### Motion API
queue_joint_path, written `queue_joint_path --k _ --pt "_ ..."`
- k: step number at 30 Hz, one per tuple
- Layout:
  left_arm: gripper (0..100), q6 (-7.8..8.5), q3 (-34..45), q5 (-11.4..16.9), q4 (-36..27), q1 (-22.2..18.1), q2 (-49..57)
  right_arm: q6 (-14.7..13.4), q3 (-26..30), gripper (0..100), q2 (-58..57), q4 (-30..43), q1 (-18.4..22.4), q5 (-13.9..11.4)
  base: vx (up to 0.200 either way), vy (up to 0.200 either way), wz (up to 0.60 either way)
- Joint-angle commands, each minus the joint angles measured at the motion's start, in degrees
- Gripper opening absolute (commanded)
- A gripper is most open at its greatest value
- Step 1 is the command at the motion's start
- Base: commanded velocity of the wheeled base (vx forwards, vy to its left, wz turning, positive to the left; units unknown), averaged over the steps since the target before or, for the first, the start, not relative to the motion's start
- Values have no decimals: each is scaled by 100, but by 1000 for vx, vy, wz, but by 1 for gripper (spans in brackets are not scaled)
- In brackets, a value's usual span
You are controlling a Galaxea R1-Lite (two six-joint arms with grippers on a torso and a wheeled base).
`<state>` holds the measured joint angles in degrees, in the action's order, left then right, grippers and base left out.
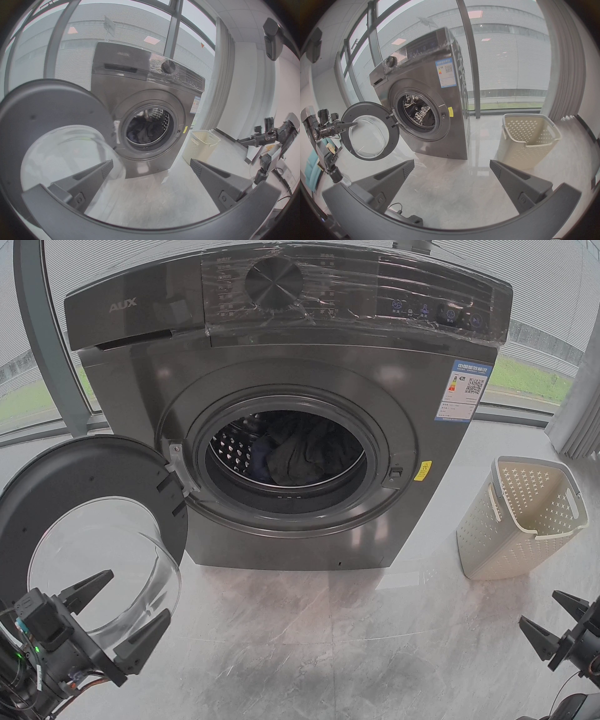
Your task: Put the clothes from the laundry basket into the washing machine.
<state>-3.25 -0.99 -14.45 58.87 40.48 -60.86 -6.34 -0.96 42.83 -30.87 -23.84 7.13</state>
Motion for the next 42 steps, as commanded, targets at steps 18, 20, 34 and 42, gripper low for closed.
queue_joint_path --k 18,20,34,42 --pt "100 167 99 1067 -5483 -4224 5919 405 96 100 -3746 2656 1804 825 -78 0 0" --pt "100 176 99 1067 -5483 -4119 5901 449 96 100 -3738 2647 1857 799 0 0 0" --pt "100 501 99 1146 -5588 -4066 6086 1091 96 100 -4168 2718 2437 289 0 0 0" --pt "100 255 99 1163 -5606 -4066 6086 968 96 100 -4256 2744 2402 755 0 0 0"
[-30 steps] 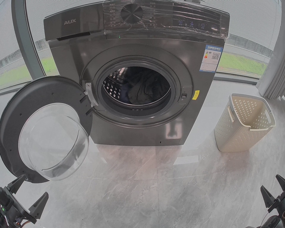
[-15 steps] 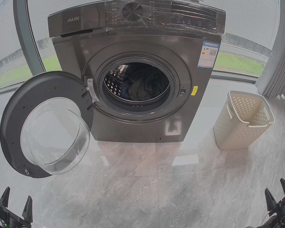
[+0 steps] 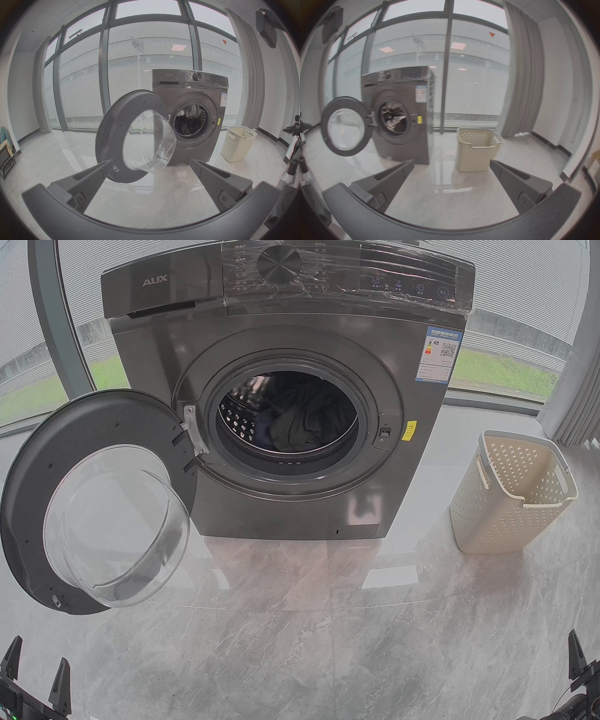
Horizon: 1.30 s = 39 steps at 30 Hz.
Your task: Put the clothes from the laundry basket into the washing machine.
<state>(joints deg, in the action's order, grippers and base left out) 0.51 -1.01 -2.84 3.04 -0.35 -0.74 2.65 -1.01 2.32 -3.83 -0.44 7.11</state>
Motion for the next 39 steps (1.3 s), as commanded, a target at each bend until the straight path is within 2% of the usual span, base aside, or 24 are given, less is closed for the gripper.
queue_joint_path --k 1,2,3,4,5,9,12,15,31,39 --pt "100 -130 101 3 -22 18 74 69 101 100 -205 40 70 739 0 0 0" --pt "100 -139 101 3 -22 18 74 -1 101 100 -205 58 61 291 -200 0 0" --pt "100 -139 101 3 -22 18 74 -1 101 100 -205 58 61 291 -200 0 0" --pt "100 -183 101 47 -101 18 74 -344 101 100 -205 84 79 -306 -200 0 0" --pt "100 -130 101 126 -277 35 74 -519 101 100 -170 295 61 -632 -200 0 0" --pt "100 -16 101 179 -330 27 74 -291 92 100 -161 418 88 -579 -200 0 0" --pt "100 -60 101 179 -321 27 74 -177 101 100 -170 383 88 -684 -67 0 0" --pt "100 -51 101 179 -321 27 74 -194 101 100 -188 374 70 -834 0 0 0" --pt "100 -95 101 187 -312 35 74 -212 101 100 -179 374 88 -781 0 188 0" --pt "100 -139 101 179 -312 35 74 -221 101 100 -188 374 70 -790 0 0 450"
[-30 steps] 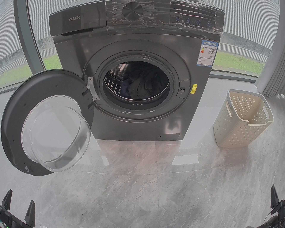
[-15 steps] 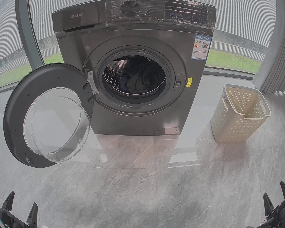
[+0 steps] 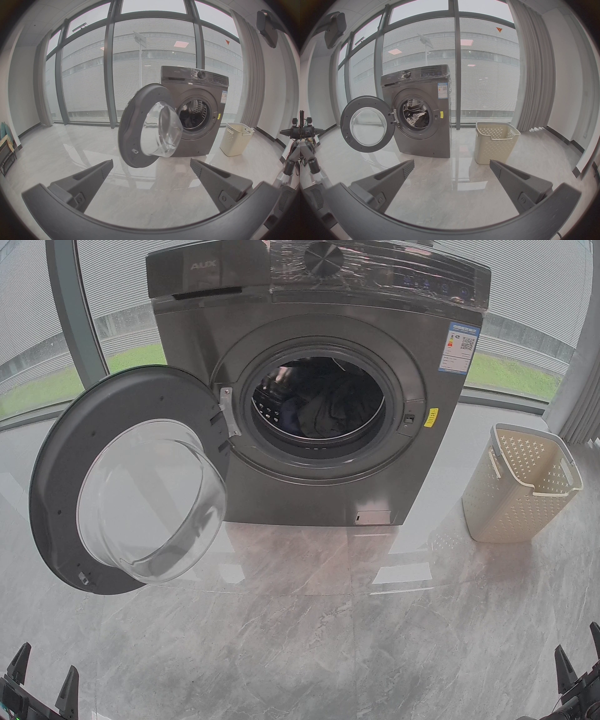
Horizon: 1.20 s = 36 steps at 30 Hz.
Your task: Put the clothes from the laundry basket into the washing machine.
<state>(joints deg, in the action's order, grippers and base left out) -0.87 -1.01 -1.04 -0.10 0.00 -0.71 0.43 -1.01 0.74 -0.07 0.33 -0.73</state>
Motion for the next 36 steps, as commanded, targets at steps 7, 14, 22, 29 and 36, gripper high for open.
queue_joint_path --k 7,14,22,29,36 --pt "100 -1 101 -2 1 0 71 1 101 100 -30 -1 -7 -6 0 171 0" --pt "100 -1 101 -2 1 0 71 1 101 100 -30 -1 -7 -6 0 200 0" --pt "100 87 101 -2 -8 -9 71 1 101 100 -30 -1 -7 -6 0 125 0" --pt "100 113 101 7 -8 -18 71 -8 101 100 -30 -1 -7 -6 0 0 0" --pt "100 78 -409 68 467 -18 18 -8 101 100 -30 -1 -15 3 0 0 0"
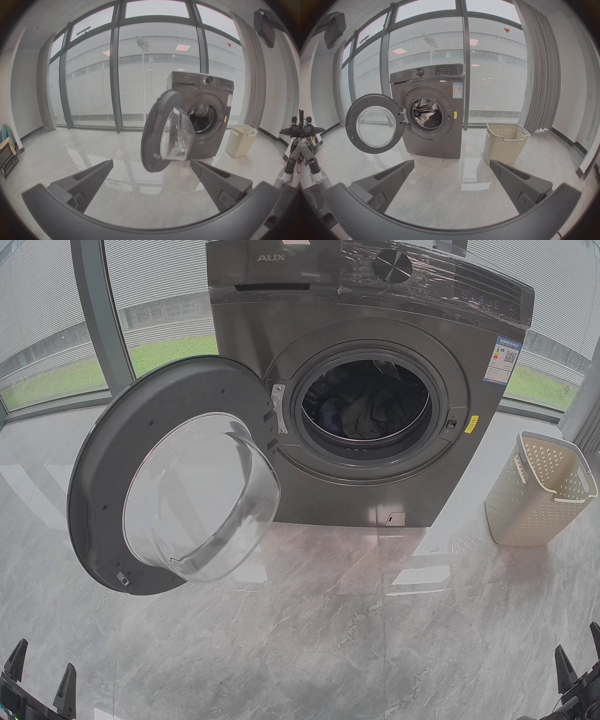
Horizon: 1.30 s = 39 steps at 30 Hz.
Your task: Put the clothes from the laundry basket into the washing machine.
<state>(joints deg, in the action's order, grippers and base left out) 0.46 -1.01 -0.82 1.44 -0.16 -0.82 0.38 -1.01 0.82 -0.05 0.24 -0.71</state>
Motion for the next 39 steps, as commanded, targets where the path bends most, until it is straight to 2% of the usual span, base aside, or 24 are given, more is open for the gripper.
queue_joint_path --k 1,2,5,7,11,14,18,19,24,29,34,39 --pt "100 -55 -409 47 313 -2 29 -3 101 100 -38 -4 -7 0 0 0 0" --pt "100 -64 -1296 134 331 7 -375 -3 101 100 -38 -4 2 0 0 0 0" --pt "100 -64 -2149 214 -12 77 -1245 -11 101 100 -38 -4 2 0 0 0 0" --pt "100 -90 -2412 231 23 271 -1913 -11 101 100 -38 5 2 44 0 0 0" --pt "100 -389 -2764 231 357 719 -2968 -20 101 100 -38 5 2 71 0 0 0" --pt "100 -521 -2896 257 779 772 -3821 -20 101 100 -38 5 2 71 0 0 0" --pt "100 -530 -2957 468 1526 684 -4664 -20 101 100 -38 -4 2 71 0 0 0" --pt "100 -521 -3019 574 1895 640 -5104 -20 101 100 -38 5 2 71 0 0 0" --pt "100 -486 -3107 688 2537 570 -5912 -29 101 100 -38 -4 2 71 0 0 0" --pt "100 -477 -3265 802 2748 534 -6361 -29 101 100 -38 -4 2 71 0 0 0" --pt "100 -407 -3485 846 2950 262 -6703 -47 101 100 -38 -4 2 79 0 0 0" --pt "100 -407 -3397 1251 2985 350 -6730 -47 101 100 -38 -4 2 79 0 0 0"
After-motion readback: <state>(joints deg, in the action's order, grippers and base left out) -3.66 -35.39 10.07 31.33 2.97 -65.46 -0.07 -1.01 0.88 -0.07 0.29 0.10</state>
